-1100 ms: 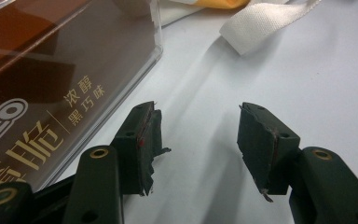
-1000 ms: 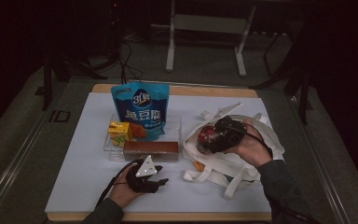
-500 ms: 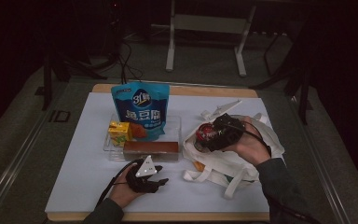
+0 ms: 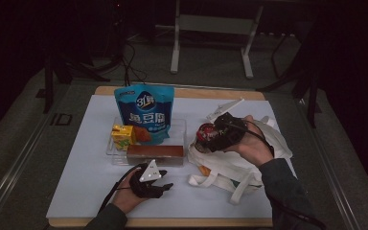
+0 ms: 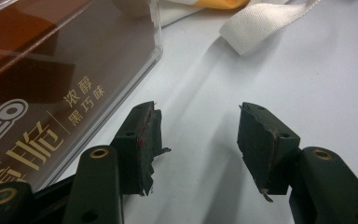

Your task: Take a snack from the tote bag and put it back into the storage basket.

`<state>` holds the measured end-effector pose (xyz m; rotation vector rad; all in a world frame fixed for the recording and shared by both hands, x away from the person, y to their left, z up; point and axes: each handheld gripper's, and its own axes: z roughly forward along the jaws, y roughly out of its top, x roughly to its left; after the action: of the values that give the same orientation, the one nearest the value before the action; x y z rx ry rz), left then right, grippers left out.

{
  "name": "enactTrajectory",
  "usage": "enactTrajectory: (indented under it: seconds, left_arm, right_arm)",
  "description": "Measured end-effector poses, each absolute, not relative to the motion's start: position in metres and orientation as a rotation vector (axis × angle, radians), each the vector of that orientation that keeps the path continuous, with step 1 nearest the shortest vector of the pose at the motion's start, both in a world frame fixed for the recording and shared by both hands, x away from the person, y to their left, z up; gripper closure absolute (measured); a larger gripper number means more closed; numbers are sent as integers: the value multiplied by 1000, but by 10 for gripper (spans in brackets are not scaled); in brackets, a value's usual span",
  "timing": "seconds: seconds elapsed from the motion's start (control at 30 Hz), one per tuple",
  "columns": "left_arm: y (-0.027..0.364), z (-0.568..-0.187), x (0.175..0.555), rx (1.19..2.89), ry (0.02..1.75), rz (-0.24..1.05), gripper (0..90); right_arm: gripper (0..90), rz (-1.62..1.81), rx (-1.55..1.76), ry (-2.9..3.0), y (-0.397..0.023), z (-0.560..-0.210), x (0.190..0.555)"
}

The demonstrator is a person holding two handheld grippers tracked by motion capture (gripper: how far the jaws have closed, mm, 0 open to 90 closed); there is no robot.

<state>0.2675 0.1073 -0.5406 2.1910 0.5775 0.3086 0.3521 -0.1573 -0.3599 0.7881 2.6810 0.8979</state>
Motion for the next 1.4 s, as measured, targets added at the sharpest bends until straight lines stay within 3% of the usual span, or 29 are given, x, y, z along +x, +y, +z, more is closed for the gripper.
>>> enactTrajectory:
  seconds: [1.4]
  left_arm:
    - [107,-541,268,2191,581,301,469]
  right_arm:
    - [254,918,738,2695,-124,-357,367]
